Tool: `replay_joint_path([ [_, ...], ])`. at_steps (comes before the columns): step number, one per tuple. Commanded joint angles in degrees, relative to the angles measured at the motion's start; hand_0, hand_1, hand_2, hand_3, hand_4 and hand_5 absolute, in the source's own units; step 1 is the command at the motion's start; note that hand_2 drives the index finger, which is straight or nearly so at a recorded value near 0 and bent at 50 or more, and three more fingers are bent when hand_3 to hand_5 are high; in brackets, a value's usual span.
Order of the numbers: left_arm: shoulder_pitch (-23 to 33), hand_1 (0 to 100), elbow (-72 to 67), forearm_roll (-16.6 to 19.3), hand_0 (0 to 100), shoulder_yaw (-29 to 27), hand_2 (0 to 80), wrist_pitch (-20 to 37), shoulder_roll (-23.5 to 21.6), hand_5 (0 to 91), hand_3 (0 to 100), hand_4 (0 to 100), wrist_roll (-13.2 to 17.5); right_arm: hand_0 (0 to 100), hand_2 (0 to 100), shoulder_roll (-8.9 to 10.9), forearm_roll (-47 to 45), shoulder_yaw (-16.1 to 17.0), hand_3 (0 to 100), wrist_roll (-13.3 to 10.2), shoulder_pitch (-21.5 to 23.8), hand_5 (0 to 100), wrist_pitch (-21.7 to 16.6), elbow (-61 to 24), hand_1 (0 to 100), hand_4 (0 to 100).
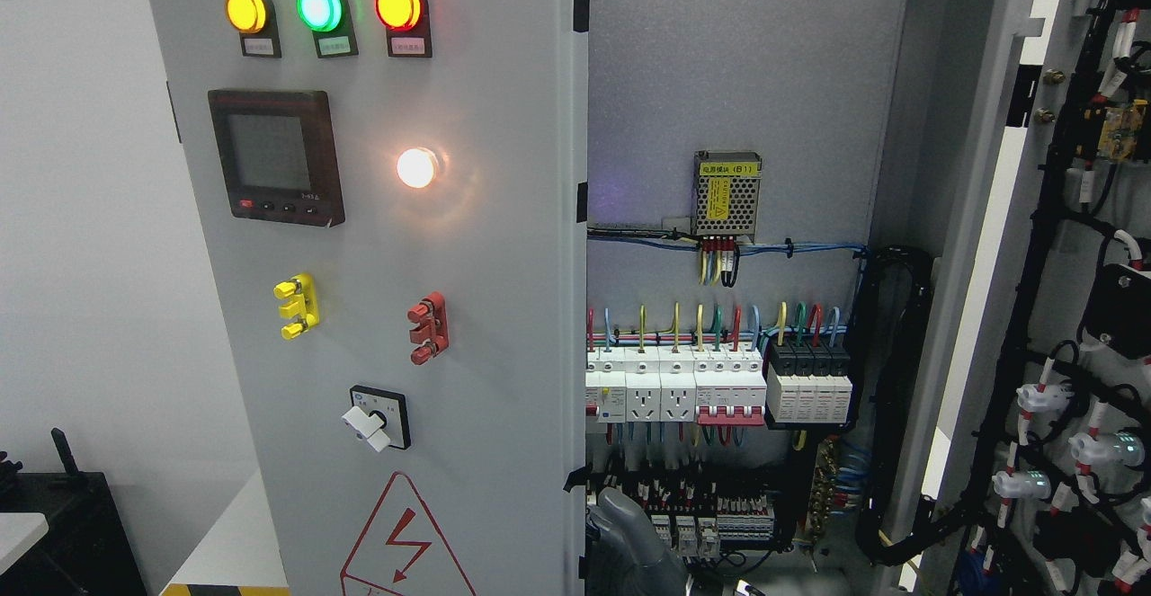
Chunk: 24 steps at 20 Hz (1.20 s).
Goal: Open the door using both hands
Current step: 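Push the door farther open with the right hand, away from the cabinet, then keep pushing the door with the right hand until it swings wide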
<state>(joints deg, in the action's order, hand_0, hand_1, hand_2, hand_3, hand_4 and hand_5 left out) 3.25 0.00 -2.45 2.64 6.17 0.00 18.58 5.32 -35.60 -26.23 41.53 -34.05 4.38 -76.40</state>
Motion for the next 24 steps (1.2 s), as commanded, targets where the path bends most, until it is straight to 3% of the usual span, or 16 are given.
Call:
replay_joint_path([
  [1, 0.0, 0, 1.67, 0.08, 0, 0.0, 0.0, -0.02, 1.93, 0.0, 0, 4, -0.04, 0, 0, -0.22, 0.0, -0.57, 0, 0.39, 0.57, 0, 0.01, -1.65, 0, 0],
  [15, 0.0, 0, 1.67, 0.08, 0, 0.0, 0.0, -0.02, 1.93, 0.0, 0, 4, -0.04, 0, 0, -0.22, -1.05, -2.51, 0, 0.39, 2.15, 0, 0.01, -4.81, 0, 0],
  [24, 0.0, 0, 1.67, -0.01, 0, 0.0, 0.0, -0.02, 1.93, 0.0, 0, 4, -0.04, 0, 0, -0.31, -1.05, -5.49, 0, 0.39, 2.5, 0, -0.16, -6.66, 0, 0],
])
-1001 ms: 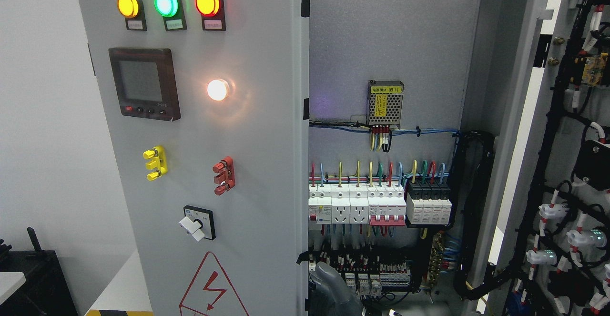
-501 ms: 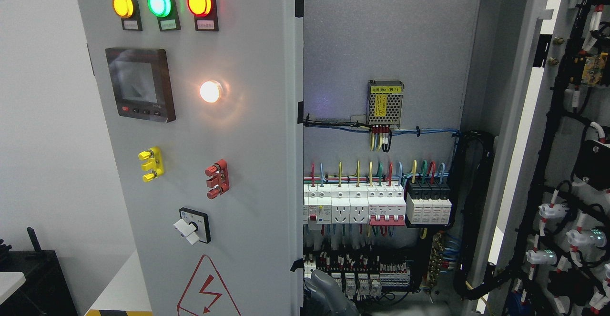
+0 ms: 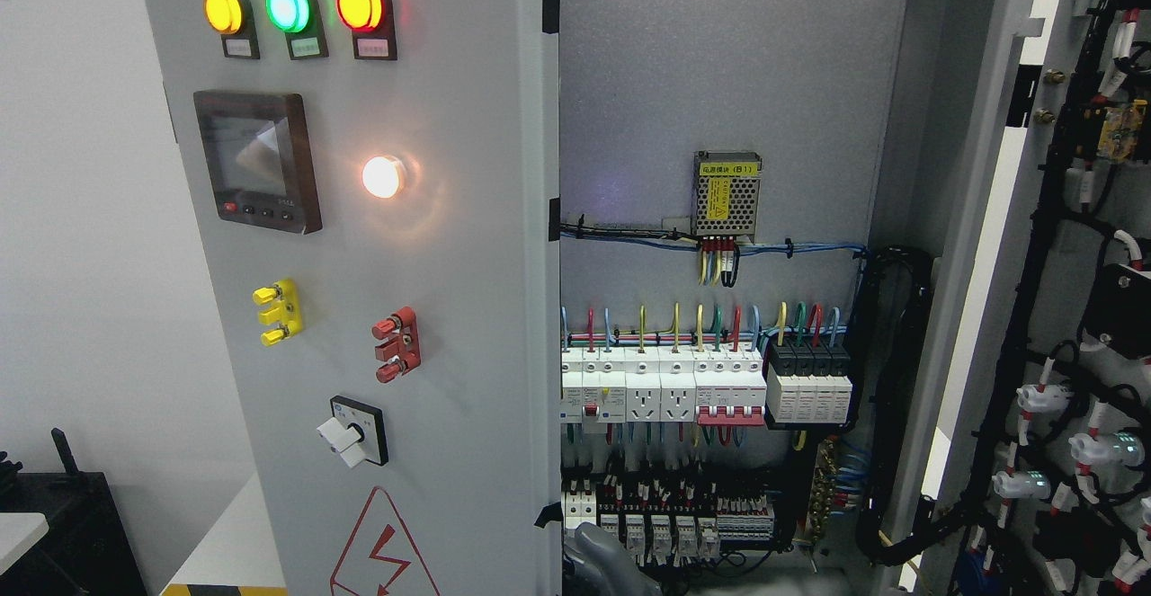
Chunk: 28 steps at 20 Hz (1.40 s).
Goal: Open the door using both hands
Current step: 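Keep pushing the door with the right hand until it swings wide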
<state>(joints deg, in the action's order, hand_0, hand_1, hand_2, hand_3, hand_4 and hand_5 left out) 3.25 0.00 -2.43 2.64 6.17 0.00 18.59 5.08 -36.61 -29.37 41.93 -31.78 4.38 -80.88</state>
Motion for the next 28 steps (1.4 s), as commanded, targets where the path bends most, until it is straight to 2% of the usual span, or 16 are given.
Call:
replay_joint_path([
  [1, 0.0, 0, 1.67, -0.03, 0, 0.0, 0.0, -0.02, 1.93, 0.0, 0, 4, -0.04, 0, 0, -0.07, -0.04, -2.53, 0, 0.0, 0.23, 0, -0.16, -2.35, 0, 0],
  [12, 0.0, 0, 1.67, -0.03, 0, 0.0, 0.0, -0.02, 1.93, 0.0, 0, 4, -0.04, 0, 0, -0.07, -0.04, -4.37, 0, -0.09, 1.02, 0, -0.16, -4.29, 0, 0],
  [19, 0.0, 0, 1.67, 0.06, 0, 0.0, 0.0, -0.02, 1.93, 0.0, 0, 4, -0.04, 0, 0, -0.15, 0.04, -4.46, 0, -0.09, 1.19, 0, -0.16, -5.08, 0, 0],
  [28, 0.0, 0, 1.67, -0.03, 0, 0.0, 0.0, -0.02, 1.93, 0.0, 0, 4, -0.04, 0, 0, -0.77, 0.13, -6.92, 0, -0.53, 1.55, 0, -0.07, -6.31, 0, 0],
])
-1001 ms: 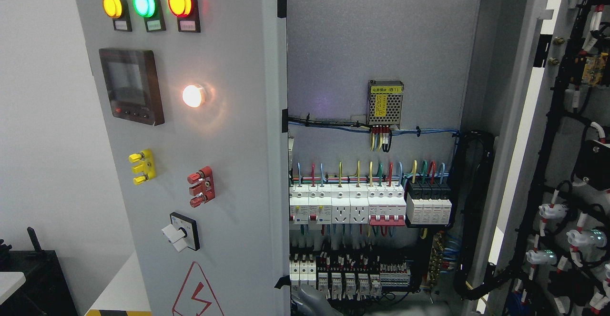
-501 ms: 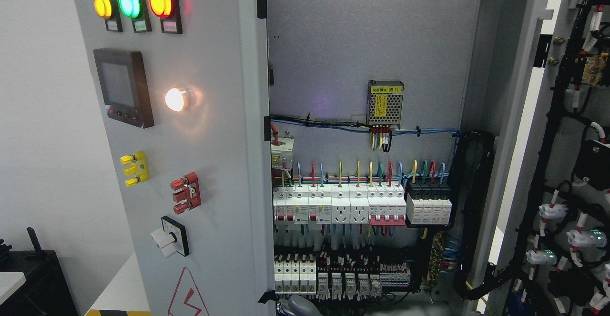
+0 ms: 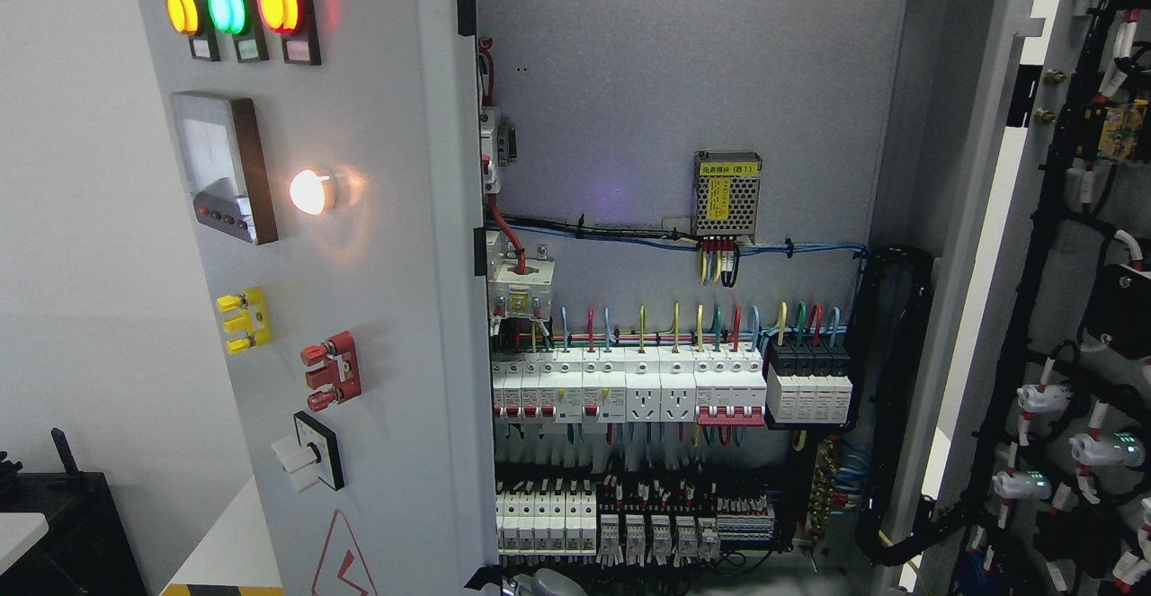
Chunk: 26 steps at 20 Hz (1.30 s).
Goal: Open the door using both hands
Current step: 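Keep pushing the door with the right hand until it swings wide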
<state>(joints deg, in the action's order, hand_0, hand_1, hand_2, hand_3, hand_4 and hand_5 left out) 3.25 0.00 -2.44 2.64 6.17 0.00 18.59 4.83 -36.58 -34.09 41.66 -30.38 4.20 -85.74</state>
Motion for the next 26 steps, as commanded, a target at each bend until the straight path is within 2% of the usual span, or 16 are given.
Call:
replay_joint_path([
  [1, 0.0, 0, 1.67, 0.07, 0, 0.0, 0.0, -0.02, 1.93, 0.0, 0, 4, -0.04, 0, 0, -0.52, 0.19, -2.47, 0, -0.35, 0.15, 0, 0.19, -1.45, 0, 0],
  [18, 0.0, 0, 1.67, -0.02, 0, 0.0, 0.0, -0.02, 1.93, 0.0, 0, 4, -0.04, 0, 0, -1.05, 0.72, -6.61, 0, -0.52, -0.03, 0, -0.33, -1.89, 0, 0],
  [22, 0.0, 0, 1.67, -0.02, 0, 0.0, 0.0, -0.02, 1.93, 0.0, 0, 4, -0.04, 0, 0, -1.58, 0.81, -7.31, 0, -2.54, -0.21, 0, -0.33, -1.89, 0, 0],
  [26, 0.0, 0, 1.67, -0.02, 0, 0.0, 0.0, -0.02, 1.93, 0.0, 0, 4, -0.04, 0, 0, -2.1, 0.98, -7.92, 0, -2.81, -0.21, 0, -0.33, -2.15, 0, 0],
])
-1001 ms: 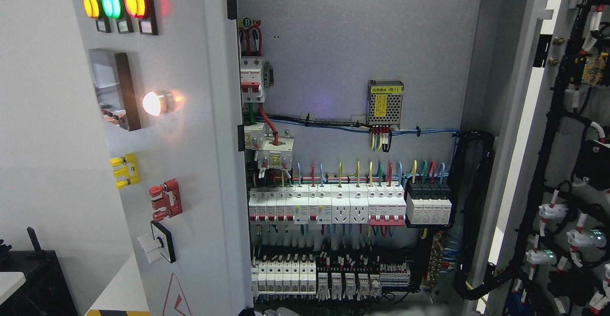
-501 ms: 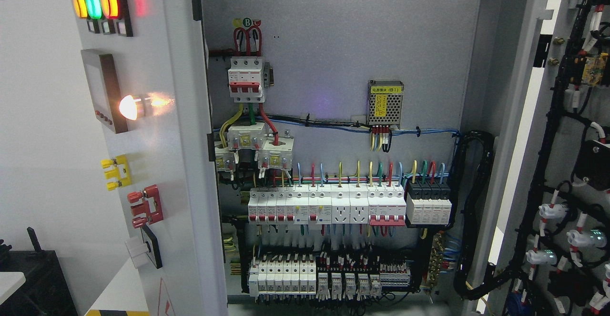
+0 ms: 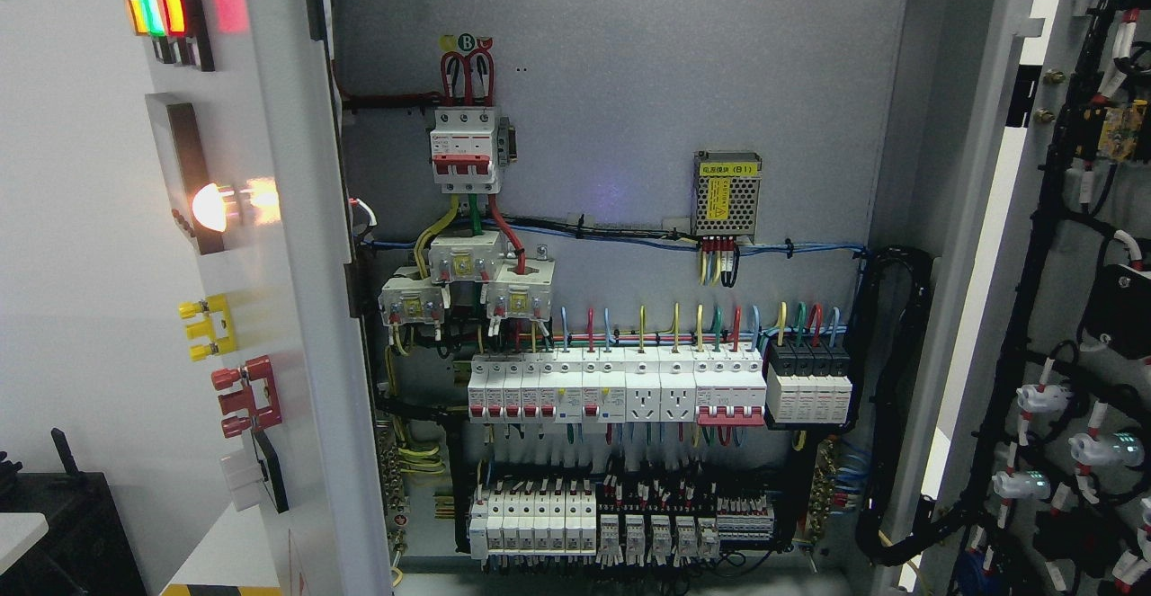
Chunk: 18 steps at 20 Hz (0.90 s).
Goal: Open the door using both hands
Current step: 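Keep pushing the door with the right hand until it swings wide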
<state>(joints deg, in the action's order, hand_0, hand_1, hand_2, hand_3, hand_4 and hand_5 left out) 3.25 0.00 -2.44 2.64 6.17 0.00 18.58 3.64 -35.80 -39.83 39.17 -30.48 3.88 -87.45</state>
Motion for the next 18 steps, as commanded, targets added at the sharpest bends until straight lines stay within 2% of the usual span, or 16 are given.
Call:
replay_joint_path([
  [1, 0.0, 0, 1.67, 0.07, 0, 0.0, 0.0, -0.02, 1.93, 0.0, 0, 4, -0.04, 0, 0, -1.09, 0.81, -2.35, 0, -0.59, -0.11, 0, -0.02, -0.53, 0, 0],
  [5, 0.0, 0, 1.67, -0.02, 0, 0.0, 0.0, -0.02, 1.93, 0.0, 0, 4, -0.04, 0, 0, -1.53, 1.78, -3.41, 0, -1.56, -0.2, 0, -0.02, -0.53, 0, 0],
  [11, 0.0, 0, 1.67, -0.02, 0, 0.0, 0.0, -0.02, 1.93, 0.0, 0, 4, -0.04, 0, 0, -3.81, 3.19, -4.55, 0, -2.17, -0.46, 0, -0.02, -0.62, 0, 0],
  [18, 0.0, 0, 1.67, -0.02, 0, 0.0, 0.0, -0.02, 1.93, 0.0, 0, 4, -0.04, 0, 0, -4.51, 4.15, -5.34, 0, -4.02, -0.29, 0, -0.02, -1.85, 0, 0],
])
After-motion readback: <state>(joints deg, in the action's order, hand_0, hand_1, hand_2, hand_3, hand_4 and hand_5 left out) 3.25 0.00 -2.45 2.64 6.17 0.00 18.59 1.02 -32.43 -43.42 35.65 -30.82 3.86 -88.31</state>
